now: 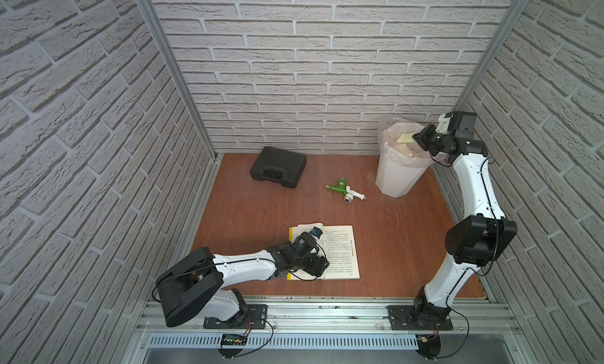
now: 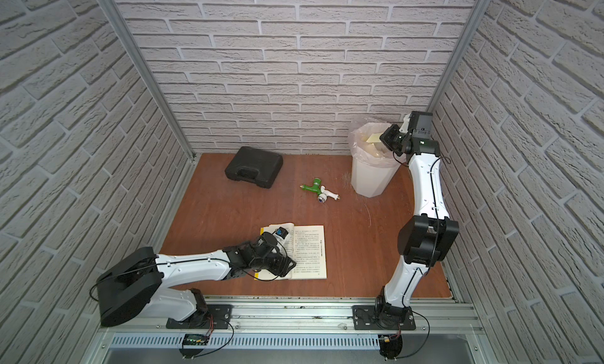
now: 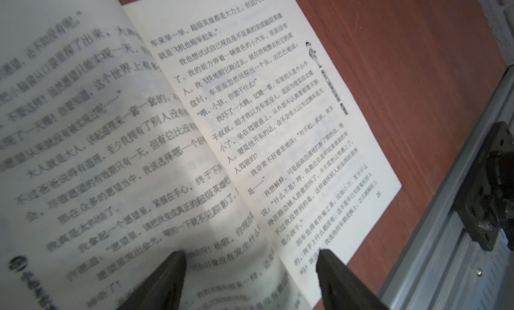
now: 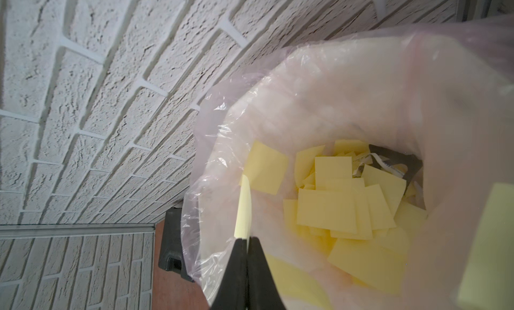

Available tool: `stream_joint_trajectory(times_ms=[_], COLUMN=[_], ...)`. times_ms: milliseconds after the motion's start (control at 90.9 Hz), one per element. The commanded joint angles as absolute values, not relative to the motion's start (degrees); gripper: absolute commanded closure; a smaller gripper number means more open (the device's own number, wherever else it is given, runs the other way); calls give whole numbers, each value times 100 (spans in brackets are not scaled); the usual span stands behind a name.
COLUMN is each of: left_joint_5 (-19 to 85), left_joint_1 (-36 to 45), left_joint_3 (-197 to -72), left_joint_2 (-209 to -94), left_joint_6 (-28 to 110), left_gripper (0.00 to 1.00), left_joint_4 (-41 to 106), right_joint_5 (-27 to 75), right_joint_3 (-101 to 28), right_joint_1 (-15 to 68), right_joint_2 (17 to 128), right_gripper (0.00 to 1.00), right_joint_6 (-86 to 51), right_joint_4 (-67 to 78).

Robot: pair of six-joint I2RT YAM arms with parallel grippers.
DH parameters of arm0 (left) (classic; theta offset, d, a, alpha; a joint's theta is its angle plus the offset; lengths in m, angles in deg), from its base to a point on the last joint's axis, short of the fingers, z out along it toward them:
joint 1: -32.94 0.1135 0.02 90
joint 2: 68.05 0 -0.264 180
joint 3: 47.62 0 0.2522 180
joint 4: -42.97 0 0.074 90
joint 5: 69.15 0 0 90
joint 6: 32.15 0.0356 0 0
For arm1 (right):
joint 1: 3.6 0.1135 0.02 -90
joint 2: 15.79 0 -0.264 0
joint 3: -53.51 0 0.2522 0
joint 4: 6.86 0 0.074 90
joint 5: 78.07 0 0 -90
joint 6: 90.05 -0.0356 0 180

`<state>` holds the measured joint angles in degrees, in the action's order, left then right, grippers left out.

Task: Peel off the used sticky note
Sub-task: Place the note in the trash bin.

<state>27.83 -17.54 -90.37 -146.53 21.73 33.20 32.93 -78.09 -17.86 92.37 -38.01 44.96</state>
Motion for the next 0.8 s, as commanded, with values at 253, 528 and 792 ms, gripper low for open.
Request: stream_joint_trajectory(times_ms=[253,528,792], left_joint_5=[2740,2737,2587], left_joint_1=[-1795,-1791,-1795], left_joint_3=[-8867,-8861,-8811], left_joint_2=[-14513,-14499,-14241], left_joint_6=[2129,2122,2027], left_gripper=[22,22,20], left_joint_4=[3096,3089,3022], right_joint_5=[3317,3497,3704], right_joint_3=[-8725,-8756,-8289], right_joint_1=[-1919,-2063,-2033], right_joint_2=[9507,9521,9245], right_gripper=[84,82,67], right_joint_6=[-3668,-3912,-3855], right_joint_4=[4883,4754,4661])
